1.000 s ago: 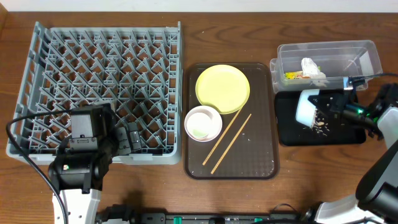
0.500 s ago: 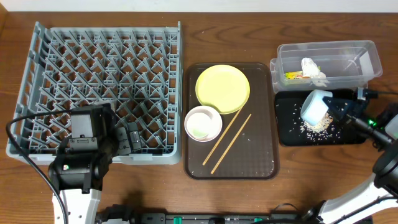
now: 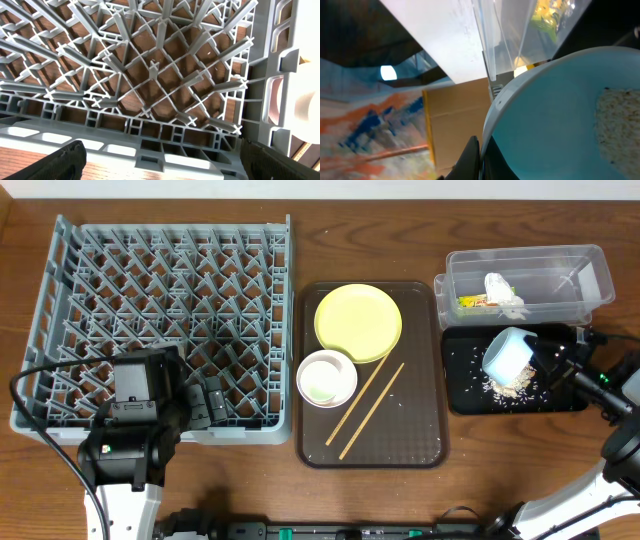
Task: Sort waste into correct bins and load items into the dishwasher rack
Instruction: 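Lift the blue bowl over the black tray and tip out the rice, then carry the empty blue bowl left and set it on the yellow plate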
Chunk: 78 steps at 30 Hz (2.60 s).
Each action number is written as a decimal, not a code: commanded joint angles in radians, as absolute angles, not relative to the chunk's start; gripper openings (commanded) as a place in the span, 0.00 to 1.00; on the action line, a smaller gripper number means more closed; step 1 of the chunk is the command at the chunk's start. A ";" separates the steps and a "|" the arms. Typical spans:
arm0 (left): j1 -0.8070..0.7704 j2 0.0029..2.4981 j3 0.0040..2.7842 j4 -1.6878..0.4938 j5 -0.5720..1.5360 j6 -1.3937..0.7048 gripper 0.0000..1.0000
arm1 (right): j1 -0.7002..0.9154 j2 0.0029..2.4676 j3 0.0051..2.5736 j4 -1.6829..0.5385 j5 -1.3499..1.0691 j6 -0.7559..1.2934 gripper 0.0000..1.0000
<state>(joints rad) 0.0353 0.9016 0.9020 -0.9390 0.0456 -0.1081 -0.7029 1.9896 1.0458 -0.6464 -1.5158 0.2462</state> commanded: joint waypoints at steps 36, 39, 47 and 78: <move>0.031 0.902 0.920 -0.942 0.044 -0.117 1.00 | -0.613 1.714 1.046 -0.523 -1.516 0.097 0.01; 0.031 0.902 0.920 -0.942 0.044 -0.117 1.00 | -0.566 1.714 1.046 -0.538 -1.516 0.095 0.01; 0.031 0.902 0.920 -0.942 0.044 -0.117 1.00 | -0.336 1.713 1.046 -0.507 -1.515 0.069 0.01; 0.031 0.902 0.920 -0.941 0.044 -0.117 1.00 | 0.492 1.741 1.046 -0.115 -0.094 0.036 0.17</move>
